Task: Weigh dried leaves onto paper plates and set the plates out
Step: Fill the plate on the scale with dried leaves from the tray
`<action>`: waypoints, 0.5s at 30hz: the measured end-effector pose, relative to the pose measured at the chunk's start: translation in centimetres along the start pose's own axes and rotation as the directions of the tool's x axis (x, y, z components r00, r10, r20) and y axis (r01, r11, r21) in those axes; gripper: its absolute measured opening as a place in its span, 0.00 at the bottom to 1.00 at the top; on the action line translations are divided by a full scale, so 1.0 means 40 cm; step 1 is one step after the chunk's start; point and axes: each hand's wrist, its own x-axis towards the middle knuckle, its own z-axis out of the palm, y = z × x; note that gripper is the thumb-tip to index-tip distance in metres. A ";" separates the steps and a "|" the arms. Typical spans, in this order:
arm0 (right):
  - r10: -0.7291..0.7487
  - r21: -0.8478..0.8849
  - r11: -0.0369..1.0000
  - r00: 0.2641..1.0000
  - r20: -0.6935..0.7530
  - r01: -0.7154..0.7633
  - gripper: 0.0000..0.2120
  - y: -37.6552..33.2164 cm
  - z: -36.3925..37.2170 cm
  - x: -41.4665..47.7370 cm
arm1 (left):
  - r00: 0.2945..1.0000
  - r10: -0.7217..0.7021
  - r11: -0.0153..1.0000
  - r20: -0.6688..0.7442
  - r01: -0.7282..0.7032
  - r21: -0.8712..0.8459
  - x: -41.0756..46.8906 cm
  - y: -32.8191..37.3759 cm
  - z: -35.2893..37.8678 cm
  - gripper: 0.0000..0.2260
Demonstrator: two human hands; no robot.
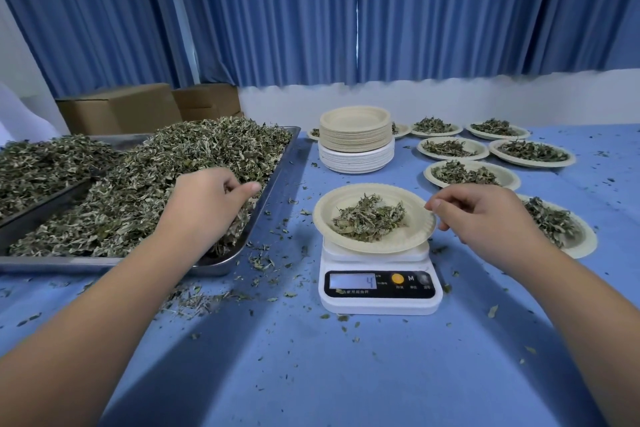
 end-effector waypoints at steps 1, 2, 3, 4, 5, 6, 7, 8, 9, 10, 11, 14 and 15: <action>0.001 -0.001 1.000 1.000 0.000 -0.001 0.10 -0.001 0.000 0.001 | 1.000 0.023 0.999 -0.018 -0.023 -0.022 0.008 0.017 -0.005 0.17; 0.000 0.000 1.000 1.000 -0.002 0.000 0.10 -0.001 0.000 0.001 | 0.999 0.044 0.998 -0.030 -0.045 -0.048 0.015 0.036 -0.008 0.17; -0.001 0.000 1.000 1.000 -0.003 0.001 0.11 -0.002 0.000 0.001 | 0.997 0.062 0.995 -0.039 -0.065 -0.078 0.022 0.056 -0.009 0.17; -0.004 0.000 1.000 1.000 -0.005 0.004 0.11 -0.002 0.000 0.001 | 0.996 0.079 0.991 -0.051 -0.084 -0.108 0.028 0.079 -0.007 0.17; -0.004 0.002 1.000 1.000 -0.008 0.004 0.11 -0.002 0.000 0.001 | 0.993 0.100 0.985 -0.067 -0.108 -0.133 0.034 0.102 -0.003 0.16; -0.004 0.005 1.000 1.000 -0.011 0.004 0.11 -0.002 -0.001 0.001 | 0.989 0.121 0.979 -0.085 -0.133 -0.155 0.041 0.125 0.004 0.16; -0.001 0.009 1.000 1.000 -0.014 0.001 0.11 -0.001 -0.001 0.000 | 0.985 0.140 0.972 -0.099 -0.156 -0.178 0.048 0.149 0.011 0.16; 0.003 0.014 1.000 1.000 -0.017 -0.003 0.11 -0.001 -0.001 0.001 | 0.982 0.157 0.964 -0.106 -0.175 -0.198 0.054 0.174 0.020 0.16; 0.008 0.021 1.000 1.000 -0.019 -0.008 0.11 -0.001 -0.002 0.002 | 0.979 0.173 0.957 -0.110 -0.194 -0.218 0.060 0.197 0.030 0.17; 0.013 0.026 1.000 1.000 -0.021 -0.013 0.11 -0.001 -0.002 0.003 | 0.975 0.190 0.948 -0.115 -0.212 -0.238 0.066 0.219 0.041 0.17; 0.016 0.029 0.999 1.000 -0.023 -0.015 0.11 -0.001 -0.003 0.003 | 0.971 0.206 0.938 -0.117 -0.230 -0.260 0.070 0.239 0.053 0.17; 0.009 0.024 1.000 1.000 -0.023 -0.009 0.11 -0.002 -0.004 0.006 | 0.967 0.245 0.915 -0.069 -0.254 -0.312 0.078 0.282 0.100 0.15; 0.006 0.021 1.000 1.000 -0.021 -0.005 0.11 -0.002 -0.004 0.006 | 0.964 0.262 0.912 -0.040 -0.261 -0.316 0.076 0.292 0.116 0.15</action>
